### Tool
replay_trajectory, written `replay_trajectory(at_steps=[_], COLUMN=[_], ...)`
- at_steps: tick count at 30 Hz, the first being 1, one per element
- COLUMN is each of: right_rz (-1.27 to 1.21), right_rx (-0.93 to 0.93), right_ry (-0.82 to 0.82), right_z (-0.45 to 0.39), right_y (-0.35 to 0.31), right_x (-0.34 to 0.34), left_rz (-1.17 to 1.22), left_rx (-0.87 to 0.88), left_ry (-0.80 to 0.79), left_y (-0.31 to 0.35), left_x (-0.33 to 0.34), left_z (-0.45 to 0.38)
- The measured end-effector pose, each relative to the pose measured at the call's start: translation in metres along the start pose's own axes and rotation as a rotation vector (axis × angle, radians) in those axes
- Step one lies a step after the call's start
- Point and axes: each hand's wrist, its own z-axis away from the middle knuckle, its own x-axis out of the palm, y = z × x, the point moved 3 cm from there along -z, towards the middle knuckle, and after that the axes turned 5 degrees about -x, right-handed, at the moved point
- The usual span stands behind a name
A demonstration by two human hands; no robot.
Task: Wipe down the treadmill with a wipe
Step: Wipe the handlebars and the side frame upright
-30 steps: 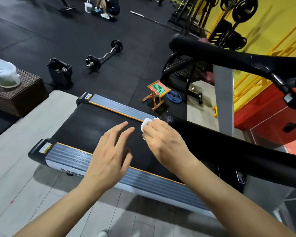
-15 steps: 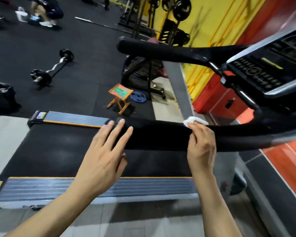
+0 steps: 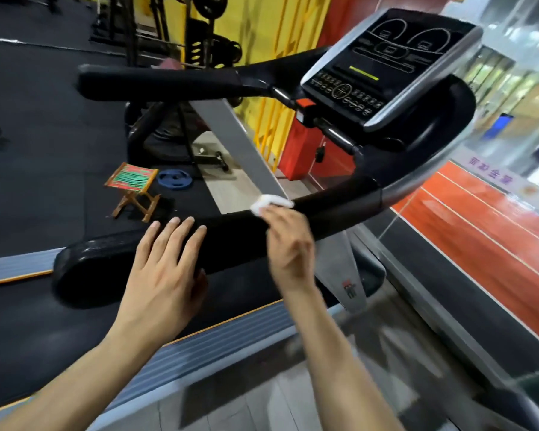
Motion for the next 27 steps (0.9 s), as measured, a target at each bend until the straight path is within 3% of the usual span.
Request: replay_trajectory(at_steps=[5,7,11,16,23,27], right_rz=[0.103,0.088,-0.022,-0.082,0.022,-0.037], right_rx=[0.475,0.434,0.138,0.019,0.41,0.309], right_ry=[0.222,0.247,0.154,0.105,0.369,0.339], right_z=[-0.019,-0.019,0.016,0.019,-0.007,0.002], right_y=[0.097,0.088,0.036,0.082,0.254,0.237], right_x=[-0.036,-0.03,-0.013,-0.027,-0.087,-0.074], left_rz=[-0.005,-0.014,-0.009,0.006,0.009,0.033], left_rx=[0.047,0.064,0.075,0.144,0.124,0.112], left_ry=[-0.041,-0.055,-0.066,-0.072,-0.093,-0.074], left_y=[0.022,0.028,0.047,0.091,0.153,0.181], left_x=[0.014,0.021,0.036,0.064,0.093,0.106], left_z=[-0.021,-0.029,-0.051,-0.085,-0.122,-0.139])
